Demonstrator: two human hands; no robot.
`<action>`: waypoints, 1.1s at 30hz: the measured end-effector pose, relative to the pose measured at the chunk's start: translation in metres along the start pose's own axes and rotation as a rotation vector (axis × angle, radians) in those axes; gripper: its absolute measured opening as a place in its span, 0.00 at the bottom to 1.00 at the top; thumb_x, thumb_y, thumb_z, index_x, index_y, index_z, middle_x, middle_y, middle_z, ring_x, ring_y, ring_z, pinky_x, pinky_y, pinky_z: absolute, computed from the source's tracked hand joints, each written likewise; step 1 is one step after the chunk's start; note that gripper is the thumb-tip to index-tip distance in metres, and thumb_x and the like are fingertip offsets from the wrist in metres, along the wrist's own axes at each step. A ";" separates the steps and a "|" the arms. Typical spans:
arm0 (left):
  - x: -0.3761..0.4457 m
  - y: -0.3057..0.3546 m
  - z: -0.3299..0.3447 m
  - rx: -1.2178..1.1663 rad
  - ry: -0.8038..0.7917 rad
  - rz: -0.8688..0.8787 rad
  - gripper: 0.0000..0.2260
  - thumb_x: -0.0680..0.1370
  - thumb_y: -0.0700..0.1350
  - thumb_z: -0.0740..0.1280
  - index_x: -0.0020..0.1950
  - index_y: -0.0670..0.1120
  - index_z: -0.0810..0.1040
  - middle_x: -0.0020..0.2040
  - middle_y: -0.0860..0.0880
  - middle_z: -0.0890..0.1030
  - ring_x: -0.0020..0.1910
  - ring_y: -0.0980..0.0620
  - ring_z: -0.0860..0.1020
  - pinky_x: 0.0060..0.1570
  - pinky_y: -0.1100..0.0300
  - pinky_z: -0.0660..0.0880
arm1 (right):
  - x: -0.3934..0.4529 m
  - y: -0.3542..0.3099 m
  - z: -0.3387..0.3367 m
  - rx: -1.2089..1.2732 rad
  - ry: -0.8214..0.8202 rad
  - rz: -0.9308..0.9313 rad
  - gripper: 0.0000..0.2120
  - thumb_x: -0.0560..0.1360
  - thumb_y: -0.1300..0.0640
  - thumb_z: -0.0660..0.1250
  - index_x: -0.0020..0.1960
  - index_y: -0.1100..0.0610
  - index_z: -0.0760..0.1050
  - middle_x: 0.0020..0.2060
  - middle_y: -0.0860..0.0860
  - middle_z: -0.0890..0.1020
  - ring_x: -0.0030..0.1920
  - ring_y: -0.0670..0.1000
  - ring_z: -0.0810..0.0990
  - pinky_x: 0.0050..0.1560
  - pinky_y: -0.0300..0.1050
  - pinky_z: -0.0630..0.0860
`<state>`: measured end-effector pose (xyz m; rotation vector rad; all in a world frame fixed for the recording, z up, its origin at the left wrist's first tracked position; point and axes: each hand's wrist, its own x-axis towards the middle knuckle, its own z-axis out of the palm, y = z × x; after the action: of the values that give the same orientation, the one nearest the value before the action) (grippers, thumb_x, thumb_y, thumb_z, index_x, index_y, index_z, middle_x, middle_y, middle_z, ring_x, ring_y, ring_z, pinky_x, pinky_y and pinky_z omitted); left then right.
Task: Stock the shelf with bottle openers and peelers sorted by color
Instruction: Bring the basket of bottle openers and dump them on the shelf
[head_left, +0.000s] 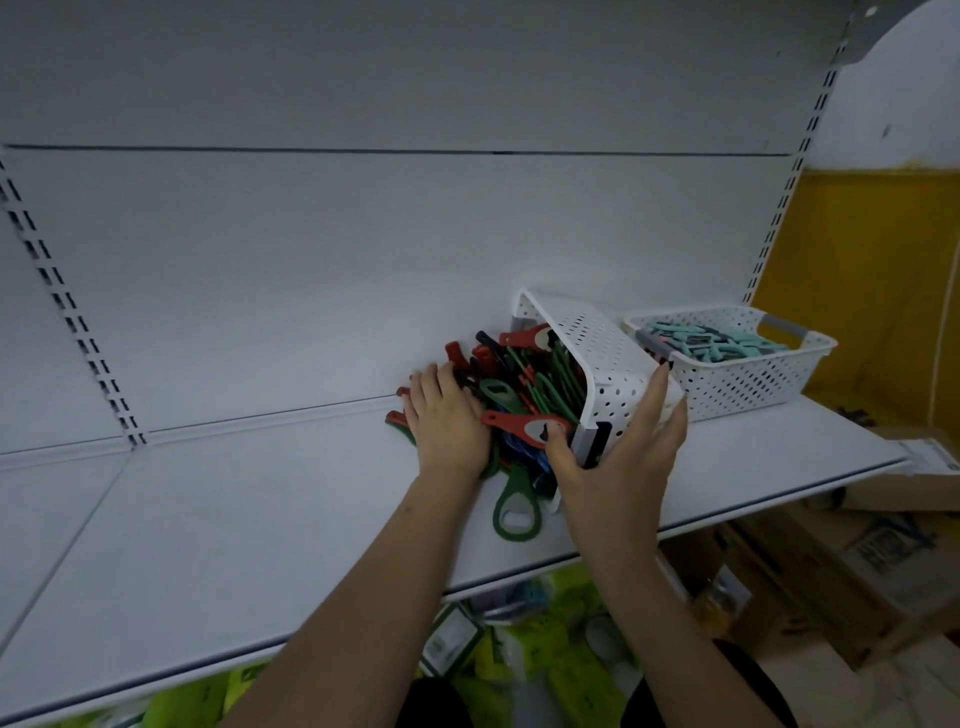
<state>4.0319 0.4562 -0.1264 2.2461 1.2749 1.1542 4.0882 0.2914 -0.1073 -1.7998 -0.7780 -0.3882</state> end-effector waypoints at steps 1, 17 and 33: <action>0.001 0.002 -0.005 -0.010 0.010 0.017 0.20 0.82 0.41 0.54 0.73 0.37 0.66 0.75 0.36 0.65 0.76 0.37 0.58 0.76 0.42 0.53 | -0.001 -0.001 0.000 -0.006 0.000 -0.002 0.53 0.71 0.38 0.72 0.80 0.45 0.39 0.79 0.59 0.48 0.77 0.62 0.55 0.71 0.62 0.67; -0.017 0.000 -0.065 -0.274 -0.366 0.521 0.25 0.82 0.54 0.59 0.79 0.51 0.59 0.78 0.50 0.60 0.76 0.54 0.60 0.75 0.53 0.62 | -0.012 0.009 -0.004 0.101 -0.048 -0.066 0.39 0.77 0.29 0.49 0.80 0.43 0.36 0.80 0.51 0.39 0.80 0.51 0.44 0.75 0.54 0.55; -0.005 -0.025 -0.041 0.171 -0.389 0.975 0.25 0.80 0.62 0.61 0.75 0.57 0.65 0.73 0.48 0.65 0.72 0.44 0.62 0.69 0.42 0.67 | -0.022 0.004 -0.011 -0.125 0.091 -0.266 0.34 0.81 0.46 0.60 0.81 0.57 0.51 0.79 0.61 0.49 0.80 0.59 0.50 0.75 0.64 0.58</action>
<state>3.9847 0.4611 -0.1184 3.1177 0.0739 0.7647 4.0756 0.2733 -0.1198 -1.7838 -0.9497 -0.7022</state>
